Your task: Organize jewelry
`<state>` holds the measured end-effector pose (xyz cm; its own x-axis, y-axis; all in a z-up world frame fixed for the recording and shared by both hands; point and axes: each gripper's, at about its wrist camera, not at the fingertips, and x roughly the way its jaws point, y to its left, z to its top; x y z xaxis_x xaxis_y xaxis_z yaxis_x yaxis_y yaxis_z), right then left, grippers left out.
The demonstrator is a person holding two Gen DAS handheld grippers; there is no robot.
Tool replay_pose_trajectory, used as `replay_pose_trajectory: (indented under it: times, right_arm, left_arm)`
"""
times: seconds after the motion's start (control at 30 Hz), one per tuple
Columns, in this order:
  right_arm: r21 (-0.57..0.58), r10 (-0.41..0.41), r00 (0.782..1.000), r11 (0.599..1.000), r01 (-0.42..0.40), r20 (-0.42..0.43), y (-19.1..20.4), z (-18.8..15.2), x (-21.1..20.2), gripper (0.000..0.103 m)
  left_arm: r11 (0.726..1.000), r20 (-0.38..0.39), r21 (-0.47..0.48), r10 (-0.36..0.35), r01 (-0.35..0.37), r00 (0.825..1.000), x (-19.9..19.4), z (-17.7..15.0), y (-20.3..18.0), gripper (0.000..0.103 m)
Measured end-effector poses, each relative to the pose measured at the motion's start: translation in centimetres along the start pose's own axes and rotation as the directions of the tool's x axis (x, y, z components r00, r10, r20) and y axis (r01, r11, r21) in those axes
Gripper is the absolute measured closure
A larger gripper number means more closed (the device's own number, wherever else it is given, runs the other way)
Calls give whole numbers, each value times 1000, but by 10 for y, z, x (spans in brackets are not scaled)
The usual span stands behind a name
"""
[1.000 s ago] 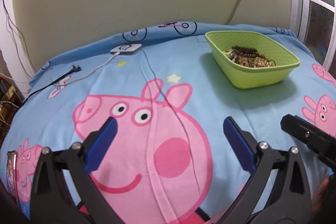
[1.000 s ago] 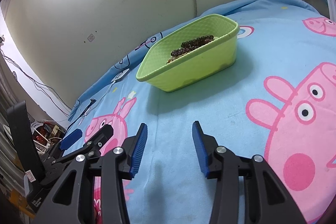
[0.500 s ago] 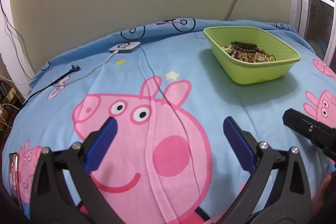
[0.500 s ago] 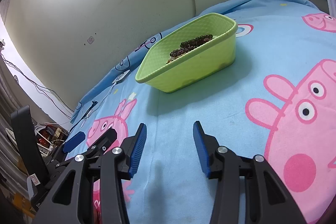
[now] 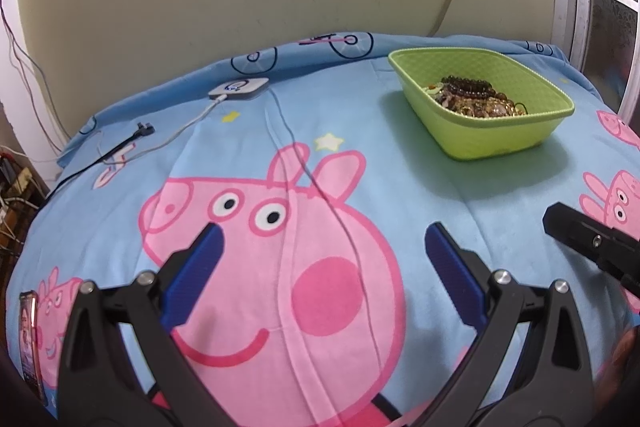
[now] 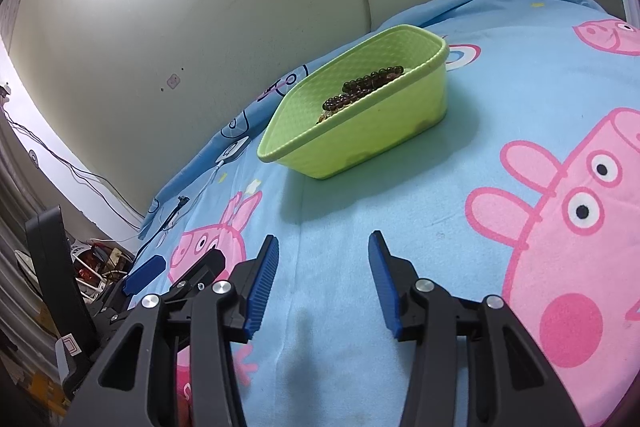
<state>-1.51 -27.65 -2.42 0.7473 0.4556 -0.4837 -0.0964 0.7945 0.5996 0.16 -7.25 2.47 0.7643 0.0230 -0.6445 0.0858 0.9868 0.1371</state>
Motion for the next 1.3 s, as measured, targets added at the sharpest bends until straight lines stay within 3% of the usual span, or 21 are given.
replay_pose_trajectory:
  times: [0.4,0.83,1.3]
  right_arm:
    - [1,0,1000,1000,0,0,-1,1,0,74]
    - [1,2,1000,1000,-2,-1,-1,1,0,74]
    - [2,0,1000,1000,0,-2,-1,1,0,74]
  left_arm:
    - [1000,0,-6,-27,27,1000,-2,1,1,6]
    - [1000,-32,0,26,-27,999,2,-1,1,6]
    - [1000,-34,0,9,-9,999,2,-1,1,6]
